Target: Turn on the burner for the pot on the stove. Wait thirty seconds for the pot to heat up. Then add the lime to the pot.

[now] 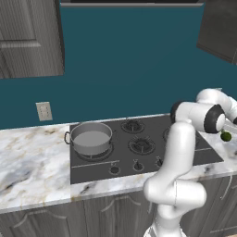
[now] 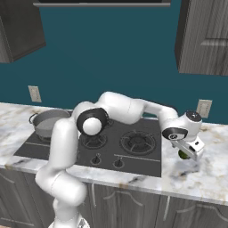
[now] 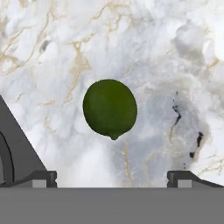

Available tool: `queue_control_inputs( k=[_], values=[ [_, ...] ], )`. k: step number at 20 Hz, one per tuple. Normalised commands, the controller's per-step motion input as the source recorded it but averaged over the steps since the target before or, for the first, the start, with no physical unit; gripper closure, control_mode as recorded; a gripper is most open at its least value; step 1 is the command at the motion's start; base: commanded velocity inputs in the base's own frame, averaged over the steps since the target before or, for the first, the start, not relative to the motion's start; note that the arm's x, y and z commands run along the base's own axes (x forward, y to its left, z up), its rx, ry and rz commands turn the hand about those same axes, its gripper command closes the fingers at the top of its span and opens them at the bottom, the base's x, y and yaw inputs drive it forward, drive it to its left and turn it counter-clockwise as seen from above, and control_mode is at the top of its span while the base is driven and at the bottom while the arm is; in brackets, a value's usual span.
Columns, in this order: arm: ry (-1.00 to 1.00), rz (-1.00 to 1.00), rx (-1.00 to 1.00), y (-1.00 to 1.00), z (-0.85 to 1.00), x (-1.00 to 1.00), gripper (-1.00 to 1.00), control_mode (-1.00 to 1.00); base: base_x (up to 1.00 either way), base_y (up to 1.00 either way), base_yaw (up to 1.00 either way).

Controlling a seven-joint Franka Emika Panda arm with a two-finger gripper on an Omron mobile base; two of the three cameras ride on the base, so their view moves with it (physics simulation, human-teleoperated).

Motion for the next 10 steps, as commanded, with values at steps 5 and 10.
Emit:
queue_control_inputs(
  k=[5, 10],
  values=[
    [0.00, 0.00, 0.00, 0.00, -0.28, 0.32, -1.00, -1.00, 0.00, 0.00, 0.00],
    [0.00, 0.00, 0.00, -0.02, -0.29, 0.31, -1.00, -1.00, 0.00, 0.00, 0.00]
  ],
)
